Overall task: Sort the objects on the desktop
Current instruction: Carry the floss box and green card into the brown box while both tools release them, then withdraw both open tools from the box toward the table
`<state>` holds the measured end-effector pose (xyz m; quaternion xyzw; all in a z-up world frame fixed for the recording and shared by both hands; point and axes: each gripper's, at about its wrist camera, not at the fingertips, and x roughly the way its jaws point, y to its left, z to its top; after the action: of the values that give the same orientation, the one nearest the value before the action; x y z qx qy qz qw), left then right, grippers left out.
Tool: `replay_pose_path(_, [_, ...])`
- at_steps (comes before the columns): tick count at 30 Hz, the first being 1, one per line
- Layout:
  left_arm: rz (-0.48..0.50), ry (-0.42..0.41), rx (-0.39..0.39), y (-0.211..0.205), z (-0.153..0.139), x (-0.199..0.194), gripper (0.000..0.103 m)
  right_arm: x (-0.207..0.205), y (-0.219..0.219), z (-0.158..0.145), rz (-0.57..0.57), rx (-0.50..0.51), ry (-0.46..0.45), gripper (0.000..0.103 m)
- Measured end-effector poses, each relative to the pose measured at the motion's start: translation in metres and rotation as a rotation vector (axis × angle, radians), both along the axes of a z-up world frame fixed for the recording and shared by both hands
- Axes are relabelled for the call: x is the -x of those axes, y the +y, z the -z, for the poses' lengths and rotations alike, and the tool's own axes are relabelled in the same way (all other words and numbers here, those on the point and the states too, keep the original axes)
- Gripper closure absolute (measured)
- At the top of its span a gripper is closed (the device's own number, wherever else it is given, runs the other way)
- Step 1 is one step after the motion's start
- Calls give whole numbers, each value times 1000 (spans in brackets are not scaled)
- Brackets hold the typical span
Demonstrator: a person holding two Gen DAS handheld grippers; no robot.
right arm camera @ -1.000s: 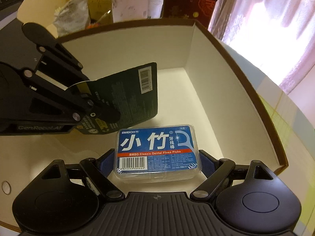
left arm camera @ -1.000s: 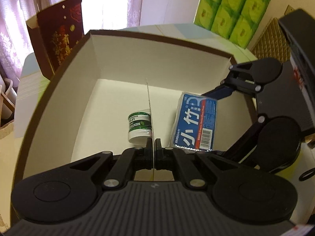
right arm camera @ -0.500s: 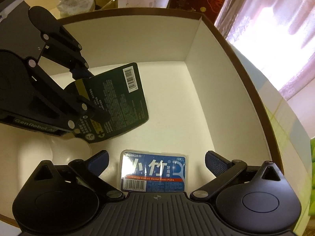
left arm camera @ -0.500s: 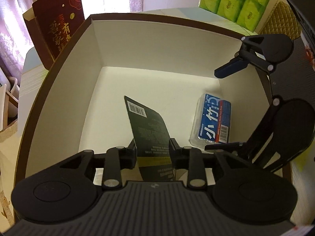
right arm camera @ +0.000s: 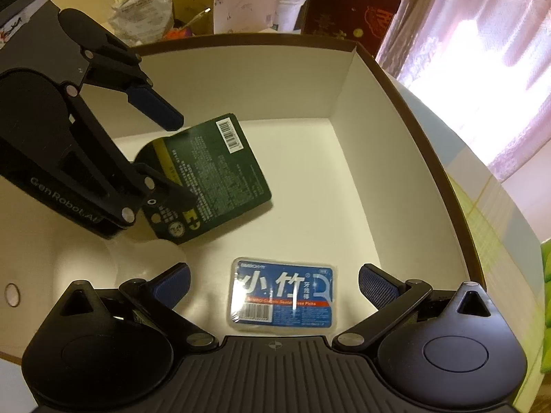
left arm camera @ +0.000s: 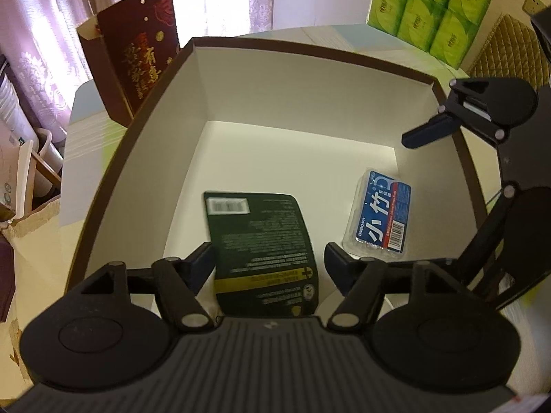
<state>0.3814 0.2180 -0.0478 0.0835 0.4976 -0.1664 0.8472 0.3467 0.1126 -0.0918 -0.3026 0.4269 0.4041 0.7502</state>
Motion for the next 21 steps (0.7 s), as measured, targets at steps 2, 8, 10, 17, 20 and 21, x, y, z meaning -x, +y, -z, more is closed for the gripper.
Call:
replay_pose_path(2, [-13,-3,-4,1,-4,3,33,2,-2,-2,2,-11,-4,2])
replay_pose_path(8, [-63,-25,10,8,-22,15,21,13,-14,-19,8,-66,-29,2])
replay_pose_path(10, [-84,-37,12,11,-31,20,18,20,-18,-31,11,-82,-44,2])
replay_pose_path(17, [-142,-131,-3,14,-68,50,13,36,-40,-64,42,-180,-78,2])
replay_pose_path(20, [-151,-203,-19,9,-87,73,13,50,-55,-84,56,-251,-88,2])
replay_pose_path(21, [-153,-226,-16,8,-92,82,13,55,-61,-91,61,-274,-89,2])
